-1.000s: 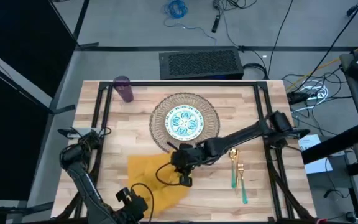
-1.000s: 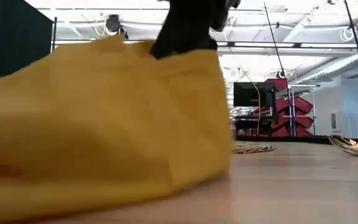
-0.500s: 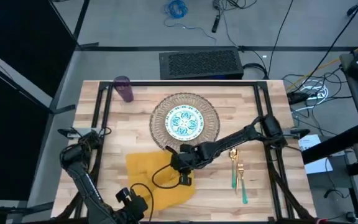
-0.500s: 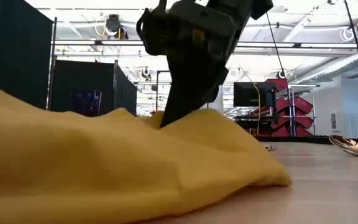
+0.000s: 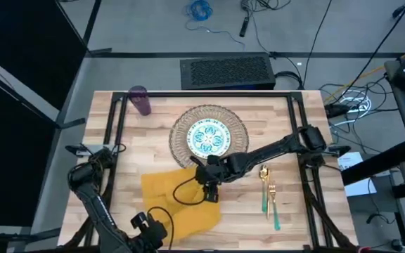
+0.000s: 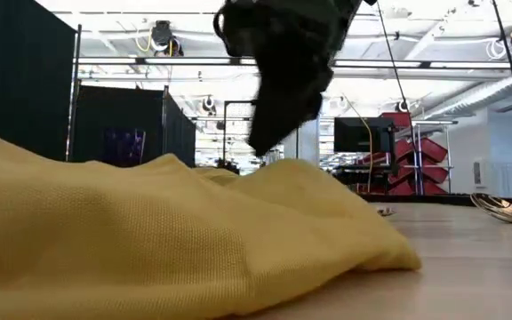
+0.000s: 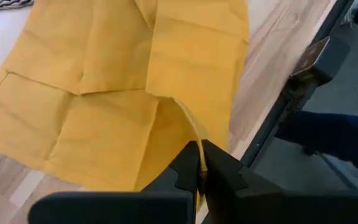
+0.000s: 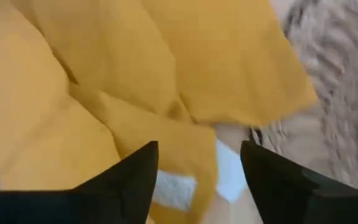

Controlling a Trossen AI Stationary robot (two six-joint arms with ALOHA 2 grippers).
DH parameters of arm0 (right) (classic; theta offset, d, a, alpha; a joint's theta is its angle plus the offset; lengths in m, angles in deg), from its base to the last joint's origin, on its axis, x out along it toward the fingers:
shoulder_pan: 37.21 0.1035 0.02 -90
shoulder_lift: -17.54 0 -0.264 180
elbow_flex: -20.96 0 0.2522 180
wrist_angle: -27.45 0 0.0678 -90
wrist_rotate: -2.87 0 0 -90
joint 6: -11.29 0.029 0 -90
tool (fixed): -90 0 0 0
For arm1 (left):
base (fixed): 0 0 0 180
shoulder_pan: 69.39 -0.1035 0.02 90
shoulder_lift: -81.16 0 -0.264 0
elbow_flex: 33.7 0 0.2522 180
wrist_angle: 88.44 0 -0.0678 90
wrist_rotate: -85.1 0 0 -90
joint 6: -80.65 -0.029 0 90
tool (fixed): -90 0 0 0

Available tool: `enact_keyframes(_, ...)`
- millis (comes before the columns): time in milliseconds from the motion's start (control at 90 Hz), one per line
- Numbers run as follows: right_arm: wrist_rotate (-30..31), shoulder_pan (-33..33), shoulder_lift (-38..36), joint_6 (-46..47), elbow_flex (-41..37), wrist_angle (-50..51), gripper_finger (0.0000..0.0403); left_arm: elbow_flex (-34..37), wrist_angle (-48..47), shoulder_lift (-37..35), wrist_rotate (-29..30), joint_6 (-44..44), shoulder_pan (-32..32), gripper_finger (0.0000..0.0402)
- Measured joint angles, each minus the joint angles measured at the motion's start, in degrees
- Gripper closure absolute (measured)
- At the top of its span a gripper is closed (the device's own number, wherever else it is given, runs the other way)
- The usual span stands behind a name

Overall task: Set table place
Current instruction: Fold the yellow table napkin

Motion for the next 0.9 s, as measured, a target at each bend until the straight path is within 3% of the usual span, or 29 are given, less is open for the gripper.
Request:
enact_keyframes(333,-1.44,4.32,0.65,-0.06,-0.02,1.16,0.0203,0.0,0.17,0.0,0.12,0.02,0.2,0.0402)
enact_keyframes(900,-3.33,6.9,0.65,-2.82,-0.02,3.65,0.0204,0.0,0.11,0.0,0.07,1.0,0.2,0.0402)
